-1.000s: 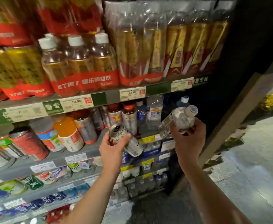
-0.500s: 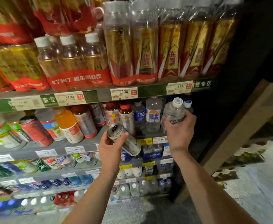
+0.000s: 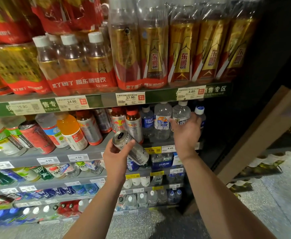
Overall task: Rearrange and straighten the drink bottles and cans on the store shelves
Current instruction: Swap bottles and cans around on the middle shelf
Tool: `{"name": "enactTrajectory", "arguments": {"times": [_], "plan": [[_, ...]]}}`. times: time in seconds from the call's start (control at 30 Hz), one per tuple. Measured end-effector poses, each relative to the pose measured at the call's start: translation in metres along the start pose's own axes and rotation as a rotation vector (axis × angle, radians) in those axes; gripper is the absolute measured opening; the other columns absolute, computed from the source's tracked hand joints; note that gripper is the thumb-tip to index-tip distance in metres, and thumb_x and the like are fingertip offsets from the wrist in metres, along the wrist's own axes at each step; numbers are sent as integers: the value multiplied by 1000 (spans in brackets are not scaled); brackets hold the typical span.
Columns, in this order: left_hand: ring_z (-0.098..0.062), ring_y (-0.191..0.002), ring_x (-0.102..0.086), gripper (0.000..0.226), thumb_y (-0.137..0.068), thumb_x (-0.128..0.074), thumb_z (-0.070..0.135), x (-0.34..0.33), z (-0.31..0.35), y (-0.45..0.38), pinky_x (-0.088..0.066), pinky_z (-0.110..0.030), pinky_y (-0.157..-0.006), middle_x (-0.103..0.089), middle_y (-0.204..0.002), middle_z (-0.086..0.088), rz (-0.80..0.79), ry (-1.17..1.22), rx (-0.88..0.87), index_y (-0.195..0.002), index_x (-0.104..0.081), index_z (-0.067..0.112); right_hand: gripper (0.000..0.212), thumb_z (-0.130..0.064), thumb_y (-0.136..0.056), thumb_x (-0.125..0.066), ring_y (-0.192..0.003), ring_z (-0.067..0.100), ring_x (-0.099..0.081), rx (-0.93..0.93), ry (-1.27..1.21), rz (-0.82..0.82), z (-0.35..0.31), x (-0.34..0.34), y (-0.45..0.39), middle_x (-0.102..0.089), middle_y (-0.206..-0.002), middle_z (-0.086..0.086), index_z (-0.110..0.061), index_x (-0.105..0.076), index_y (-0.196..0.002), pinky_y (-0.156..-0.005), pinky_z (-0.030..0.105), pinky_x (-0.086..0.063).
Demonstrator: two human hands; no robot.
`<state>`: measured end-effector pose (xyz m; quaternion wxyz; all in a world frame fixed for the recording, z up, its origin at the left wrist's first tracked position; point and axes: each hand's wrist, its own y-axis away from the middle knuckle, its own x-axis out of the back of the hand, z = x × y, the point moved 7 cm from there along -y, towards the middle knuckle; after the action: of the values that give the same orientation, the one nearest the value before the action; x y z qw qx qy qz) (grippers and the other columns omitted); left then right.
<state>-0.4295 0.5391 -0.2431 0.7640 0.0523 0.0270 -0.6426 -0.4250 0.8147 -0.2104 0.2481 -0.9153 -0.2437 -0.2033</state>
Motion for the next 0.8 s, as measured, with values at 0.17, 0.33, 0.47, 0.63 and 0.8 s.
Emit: {"name": "enactTrajectory", "arguments": {"times": [0.17,0.33,0.47,0.63,0.8], "plan": [[-5,-87,-69,30,-79,-83,20,-5,-3,-1,-53,-31,-82,-76,-97,4,1,3,13,-106,-72,23,79,-42,-75,-84,-119,31,-56,-2,-84,-22,8,-2,7,-52,-130,15,-4,-49,-134,-98,40,-50],[-8,-88,-69,29,-79,-83,19,-1,-2,-2,-53,-31,-82,-77,-96,4,8,28,12,-106,-72,22,62,-30,-84,-78,-120,21,-51,-69,-318,54,13,11,31,-50,-129,7,-10,-47,-133,-102,41,-47],[-16,-95,-71,28,-81,-81,13,14,-1,-4,-54,-33,-85,-77,-100,-1,19,52,-4,-107,-72,17,36,-31,-89,-73,-113,5,-53,37,-415,-198,-16,-5,73,-53,-120,-7,-25,-55,-120,-94,26,-49],[-25,-99,-72,35,-78,-84,10,50,9,-5,-57,-38,-88,-77,-102,-6,6,20,-31,-111,-72,14,63,-29,-79,-83,-116,-16,-48,158,-349,-1055,-64,-67,150,-53,-131,-21,-39,-51,-131,-95,7,-41],[-22,-94,-73,51,-60,-89,28,107,21,-7,-59,-38,-85,-78,-98,-5,3,17,-43,-107,-74,16,85,-27,-74,-85,-124,4,-46,258,-175,-1074,-100,-96,195,-49,-136,-12,-22,-42,-147,-105,20,-37]]}}
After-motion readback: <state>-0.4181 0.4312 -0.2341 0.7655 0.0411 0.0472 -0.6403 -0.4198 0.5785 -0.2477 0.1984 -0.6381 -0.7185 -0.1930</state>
